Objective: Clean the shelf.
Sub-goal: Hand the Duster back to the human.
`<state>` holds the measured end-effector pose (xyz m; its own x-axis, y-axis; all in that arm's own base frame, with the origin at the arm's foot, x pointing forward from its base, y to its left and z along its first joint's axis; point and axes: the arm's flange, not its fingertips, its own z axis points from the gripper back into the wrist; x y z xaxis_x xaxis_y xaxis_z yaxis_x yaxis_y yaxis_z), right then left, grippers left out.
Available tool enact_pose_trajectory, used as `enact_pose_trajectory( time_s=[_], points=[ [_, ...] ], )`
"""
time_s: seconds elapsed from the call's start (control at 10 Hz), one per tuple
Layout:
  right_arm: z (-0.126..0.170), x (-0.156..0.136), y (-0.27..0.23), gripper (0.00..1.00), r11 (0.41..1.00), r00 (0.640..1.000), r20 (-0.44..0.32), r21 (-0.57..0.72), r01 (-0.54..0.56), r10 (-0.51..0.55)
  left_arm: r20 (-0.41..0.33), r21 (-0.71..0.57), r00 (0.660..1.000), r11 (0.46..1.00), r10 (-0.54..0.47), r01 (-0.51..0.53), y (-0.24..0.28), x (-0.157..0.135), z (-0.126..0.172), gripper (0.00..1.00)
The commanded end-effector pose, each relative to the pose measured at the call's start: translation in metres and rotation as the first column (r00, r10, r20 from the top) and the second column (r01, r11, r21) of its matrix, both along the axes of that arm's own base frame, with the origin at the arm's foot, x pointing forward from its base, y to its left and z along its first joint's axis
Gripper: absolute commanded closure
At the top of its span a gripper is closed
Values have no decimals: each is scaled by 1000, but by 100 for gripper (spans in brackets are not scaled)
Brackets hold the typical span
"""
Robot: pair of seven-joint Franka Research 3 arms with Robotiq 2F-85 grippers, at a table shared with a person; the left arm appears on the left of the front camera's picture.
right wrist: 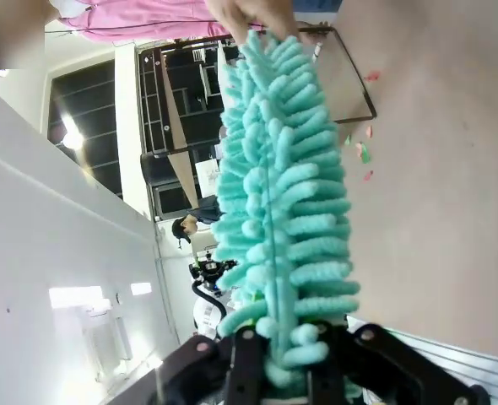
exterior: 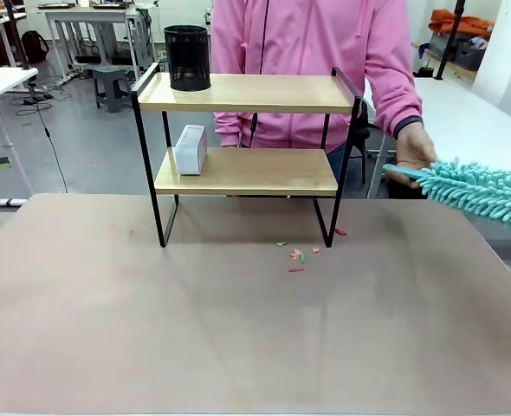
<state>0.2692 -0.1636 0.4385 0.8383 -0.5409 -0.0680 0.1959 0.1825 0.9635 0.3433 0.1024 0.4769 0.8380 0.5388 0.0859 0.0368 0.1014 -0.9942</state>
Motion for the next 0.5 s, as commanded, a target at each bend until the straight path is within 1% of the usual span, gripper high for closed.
enact_pose_trajectory(
  time_s=[0.0,0.3,0.4],
  points=[
    [0,-1,1,100,1000,1000,-3,1,-10,10,-9,-9,1000,1000,-8,8,1,-4,2,0],
    [0,-1,1,100,1000,1000,-3,1,-10,10,-9,-9,1000,1000,-8,8,1,-4,2,0],
    [0,0,1,83,1000,1000,0,0,-2,2,-9,-9,1000,1000,-8,8,1,-4,2,0]
  ],
)
